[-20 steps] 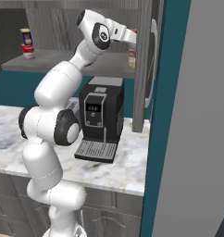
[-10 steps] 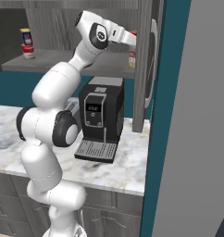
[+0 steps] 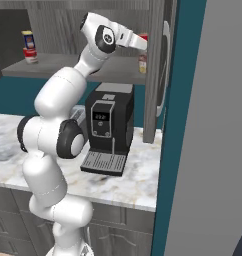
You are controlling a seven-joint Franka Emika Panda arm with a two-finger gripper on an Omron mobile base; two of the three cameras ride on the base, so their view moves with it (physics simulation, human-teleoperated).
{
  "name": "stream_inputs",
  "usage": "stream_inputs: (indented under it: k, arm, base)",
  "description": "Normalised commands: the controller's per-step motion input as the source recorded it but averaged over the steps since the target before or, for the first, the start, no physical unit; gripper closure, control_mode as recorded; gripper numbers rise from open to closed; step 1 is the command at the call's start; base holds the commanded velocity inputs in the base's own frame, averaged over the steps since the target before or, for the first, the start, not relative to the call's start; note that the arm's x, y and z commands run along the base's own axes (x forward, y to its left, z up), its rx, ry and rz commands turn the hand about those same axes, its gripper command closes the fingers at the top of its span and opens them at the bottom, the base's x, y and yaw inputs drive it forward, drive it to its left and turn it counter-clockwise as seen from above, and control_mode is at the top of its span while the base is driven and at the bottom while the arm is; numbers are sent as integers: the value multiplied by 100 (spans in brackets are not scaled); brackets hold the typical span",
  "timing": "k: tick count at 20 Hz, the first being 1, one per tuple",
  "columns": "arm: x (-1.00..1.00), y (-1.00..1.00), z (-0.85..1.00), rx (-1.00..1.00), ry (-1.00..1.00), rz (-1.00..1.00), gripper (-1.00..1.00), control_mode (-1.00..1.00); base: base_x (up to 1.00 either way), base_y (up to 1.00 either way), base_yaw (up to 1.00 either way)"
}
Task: Stack two cans on top of the other two cans in the cabinet.
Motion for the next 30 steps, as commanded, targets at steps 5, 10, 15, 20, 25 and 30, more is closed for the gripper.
stream_inputs:
  k: [5,10,15,20,25,30]
  arm:
    - [0,0,-9,0,-1,0,-100,-100]
    - [0,0,-2,0,-3,0,-100,-100]
    - [-9,9,-8,0,-6,0,-100,-100]
    - [-13,25,-18,0,-8,0,-100,-100]
    - [-31,35,-24,0,-7,0,-100,-100]
    - [-56,32,-8,1,-1,4,-100,-100]
  base:
    - [0,0,0]
    - [0,0,0]
    - [0,0,0]
    - [0,0,0]
    - [0,0,0]
    - [0,0,0]
